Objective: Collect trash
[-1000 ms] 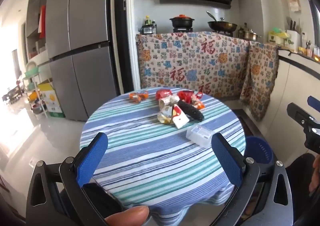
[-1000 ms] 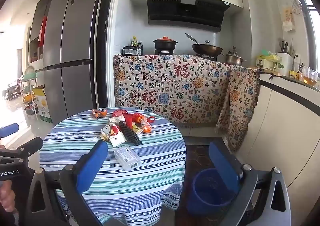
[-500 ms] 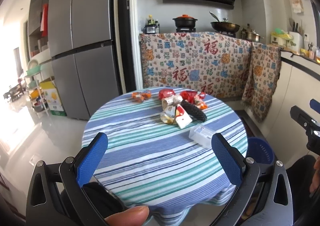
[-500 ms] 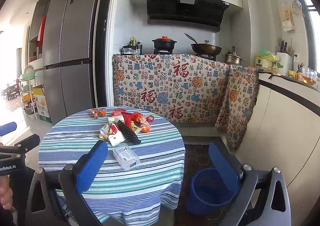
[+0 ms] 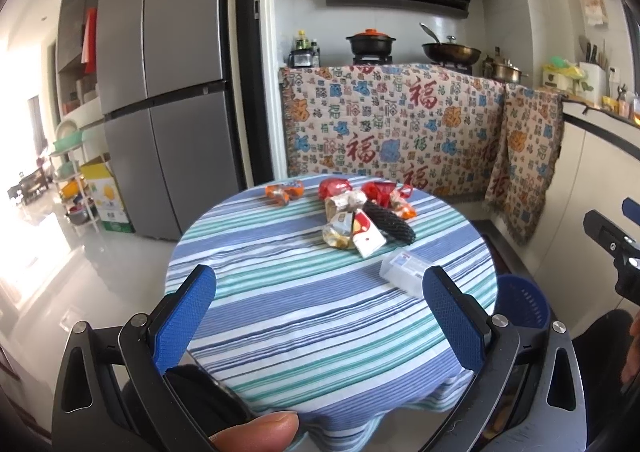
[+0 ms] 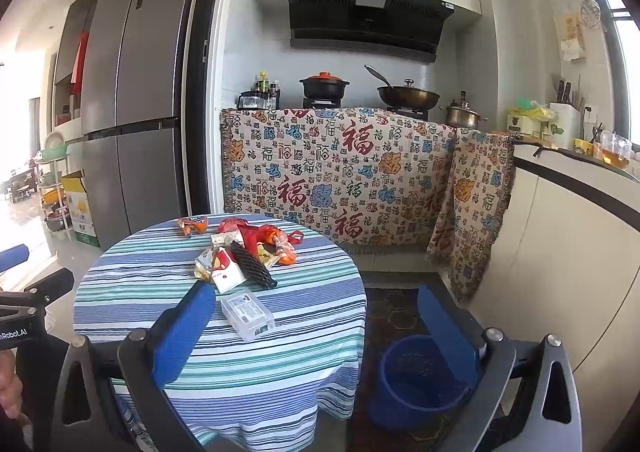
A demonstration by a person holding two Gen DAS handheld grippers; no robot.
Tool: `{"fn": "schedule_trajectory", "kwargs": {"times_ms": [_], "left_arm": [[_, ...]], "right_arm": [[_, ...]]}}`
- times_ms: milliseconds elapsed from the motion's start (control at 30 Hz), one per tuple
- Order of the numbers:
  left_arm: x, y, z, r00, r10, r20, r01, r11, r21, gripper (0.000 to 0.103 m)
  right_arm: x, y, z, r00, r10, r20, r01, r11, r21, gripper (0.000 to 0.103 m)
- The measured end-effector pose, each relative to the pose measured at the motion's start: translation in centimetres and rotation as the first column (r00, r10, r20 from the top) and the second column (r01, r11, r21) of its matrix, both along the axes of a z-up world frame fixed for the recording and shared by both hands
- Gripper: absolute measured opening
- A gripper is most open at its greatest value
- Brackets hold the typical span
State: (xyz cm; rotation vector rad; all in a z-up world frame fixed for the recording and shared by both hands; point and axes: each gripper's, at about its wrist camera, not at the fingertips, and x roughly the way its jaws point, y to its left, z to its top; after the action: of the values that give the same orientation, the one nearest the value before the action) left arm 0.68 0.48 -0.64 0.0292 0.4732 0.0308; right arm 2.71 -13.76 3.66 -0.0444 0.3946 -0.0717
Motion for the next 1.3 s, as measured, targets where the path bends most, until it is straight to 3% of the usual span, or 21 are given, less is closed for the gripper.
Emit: {"fn": "schedule_trajectory", "kwargs": {"times_ms": [1300], "left_arm": [[0.37,0.05,-0.81,1.0,0.002,-0.011,-0.002,1.0,0.003,0.103]], "right_arm": [[1.06,-0.03,-0.28,0.999,-0.013,-0.031,0.013,1.0,-0.006,0.103]]}}
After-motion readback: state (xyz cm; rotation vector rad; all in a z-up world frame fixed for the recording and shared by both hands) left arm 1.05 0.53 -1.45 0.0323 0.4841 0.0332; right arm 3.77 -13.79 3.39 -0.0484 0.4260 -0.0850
